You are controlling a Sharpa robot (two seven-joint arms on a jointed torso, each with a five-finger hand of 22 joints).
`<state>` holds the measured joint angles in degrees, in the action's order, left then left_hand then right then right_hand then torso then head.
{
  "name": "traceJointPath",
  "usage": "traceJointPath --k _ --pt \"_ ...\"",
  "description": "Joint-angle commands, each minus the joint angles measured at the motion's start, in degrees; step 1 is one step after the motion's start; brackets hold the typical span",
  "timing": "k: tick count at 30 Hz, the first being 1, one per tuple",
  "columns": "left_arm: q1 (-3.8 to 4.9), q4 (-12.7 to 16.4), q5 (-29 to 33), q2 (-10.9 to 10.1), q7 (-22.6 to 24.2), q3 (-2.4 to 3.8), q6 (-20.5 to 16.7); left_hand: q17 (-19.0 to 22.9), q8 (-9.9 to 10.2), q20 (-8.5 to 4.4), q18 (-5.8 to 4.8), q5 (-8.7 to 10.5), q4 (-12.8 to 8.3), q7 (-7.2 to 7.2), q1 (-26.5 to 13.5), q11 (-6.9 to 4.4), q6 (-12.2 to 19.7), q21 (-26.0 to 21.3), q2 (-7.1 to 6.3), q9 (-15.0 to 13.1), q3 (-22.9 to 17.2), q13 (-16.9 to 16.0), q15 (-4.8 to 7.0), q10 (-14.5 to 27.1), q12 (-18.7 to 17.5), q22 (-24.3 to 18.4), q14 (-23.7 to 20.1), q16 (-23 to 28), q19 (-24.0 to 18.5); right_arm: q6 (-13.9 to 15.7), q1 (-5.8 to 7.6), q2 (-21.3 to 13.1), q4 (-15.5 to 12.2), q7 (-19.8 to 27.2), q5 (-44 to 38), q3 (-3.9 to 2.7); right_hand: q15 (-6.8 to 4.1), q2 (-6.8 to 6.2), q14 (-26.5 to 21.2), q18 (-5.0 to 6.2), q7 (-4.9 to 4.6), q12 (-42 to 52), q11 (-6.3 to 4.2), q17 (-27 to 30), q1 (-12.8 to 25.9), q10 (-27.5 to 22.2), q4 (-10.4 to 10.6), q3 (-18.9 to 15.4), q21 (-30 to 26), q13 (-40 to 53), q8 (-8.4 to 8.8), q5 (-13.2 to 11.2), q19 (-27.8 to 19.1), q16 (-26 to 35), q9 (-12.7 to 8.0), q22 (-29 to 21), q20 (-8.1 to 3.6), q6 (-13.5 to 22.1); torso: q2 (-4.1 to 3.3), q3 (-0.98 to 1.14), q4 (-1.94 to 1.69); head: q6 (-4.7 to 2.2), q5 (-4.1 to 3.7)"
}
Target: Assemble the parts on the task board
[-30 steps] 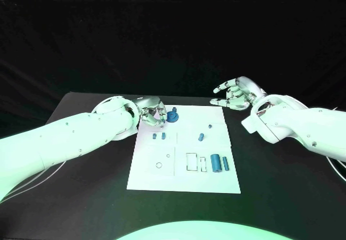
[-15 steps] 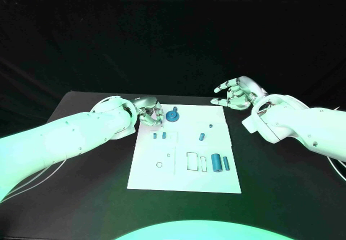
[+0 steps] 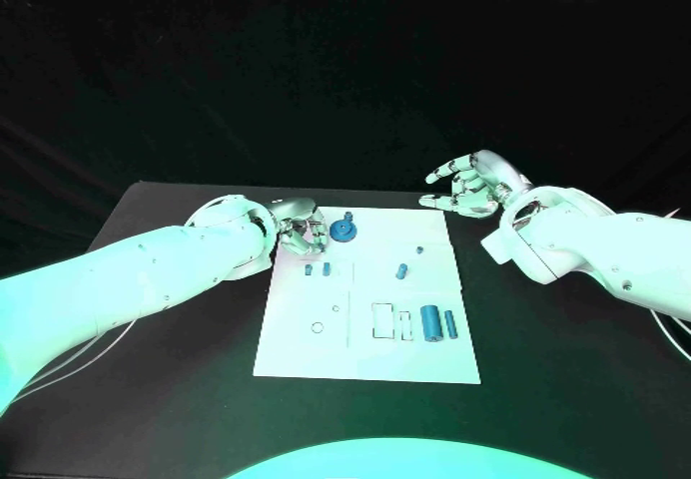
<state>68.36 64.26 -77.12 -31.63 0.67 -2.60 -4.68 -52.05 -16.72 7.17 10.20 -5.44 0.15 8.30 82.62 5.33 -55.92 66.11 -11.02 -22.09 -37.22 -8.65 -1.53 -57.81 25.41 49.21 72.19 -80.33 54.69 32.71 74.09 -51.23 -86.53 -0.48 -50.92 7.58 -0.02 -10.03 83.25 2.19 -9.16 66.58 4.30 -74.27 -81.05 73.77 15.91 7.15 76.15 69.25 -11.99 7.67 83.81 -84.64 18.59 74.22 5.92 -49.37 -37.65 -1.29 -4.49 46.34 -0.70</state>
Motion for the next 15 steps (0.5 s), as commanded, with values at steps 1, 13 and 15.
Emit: traceJointPath --k 1,13,15 --pt "-0.04 0.04 0.01 0.20 0.12 -0.08 0.51 -0.93 0.28 0.00 -0.65 0.19 -0.30 0.41 -0.74 -0.25 -1.62 0.95 0.78 -0.25 0.26 -0.09 0.16 -2.50 -0.36 1.08 0.48 -1.22 1.03 -0.02 -0.04 0.01 -0.04 0.14 -0.08 -0.01 -0.37 0.66 4.01 1.01 0.20 -0.17 -0.27 -5.32 1.68 -1.20 0.58 1.99 -0.67 -0.25 -1.21 0.47 0.65 1.08 0.45 7.41 -0.44 -0.12 0.03 0.02 0.01 0.07 0.02" --pt "-0.09 -0.31 0.05 0.47 -0.11 -0.45 0.92 -0.82 0.32 -0.01 -0.63 0.21 -0.38 0.39 -0.69 -0.27 -1.65 0.90 0.74 -0.25 0.26 -0.10 0.17 -2.55 -0.44 0.99 0.44 -1.20 0.97 -0.02 -0.04 0.05 -0.06 0.15 -0.08 -0.01 -0.37 0.66 4.01 1.01 0.20 -0.17 -0.27 -5.32 1.68 -1.20 0.58 1.99 -0.67 -0.25 -1.21 0.47 0.65 1.08 0.45 7.41 -0.44 -0.12 0.03 -0.01 -0.02 0.08 -0.05" --pt "-0.11 -0.47 0.05 0.54 -0.13 -0.51 0.96 -0.81 0.35 -0.02 -0.62 0.22 -0.41 0.39 -0.68 -0.27 -1.66 0.88 0.73 -0.25 0.27 -0.10 0.18 -2.58 -0.50 0.97 0.45 -1.20 0.95 -0.03 -0.04 0.06 -0.05 0.16 -0.08 -0.01 -0.37 0.66 4.01 1.01 0.20 -0.17 -0.27 -5.32 1.68 -1.20 0.58 1.99 -0.67 -0.25 -1.21 0.47 0.65 1.08 0.45 7.41 -0.44 -0.12 0.02 -0.02 -0.01 0.06 -0.03"
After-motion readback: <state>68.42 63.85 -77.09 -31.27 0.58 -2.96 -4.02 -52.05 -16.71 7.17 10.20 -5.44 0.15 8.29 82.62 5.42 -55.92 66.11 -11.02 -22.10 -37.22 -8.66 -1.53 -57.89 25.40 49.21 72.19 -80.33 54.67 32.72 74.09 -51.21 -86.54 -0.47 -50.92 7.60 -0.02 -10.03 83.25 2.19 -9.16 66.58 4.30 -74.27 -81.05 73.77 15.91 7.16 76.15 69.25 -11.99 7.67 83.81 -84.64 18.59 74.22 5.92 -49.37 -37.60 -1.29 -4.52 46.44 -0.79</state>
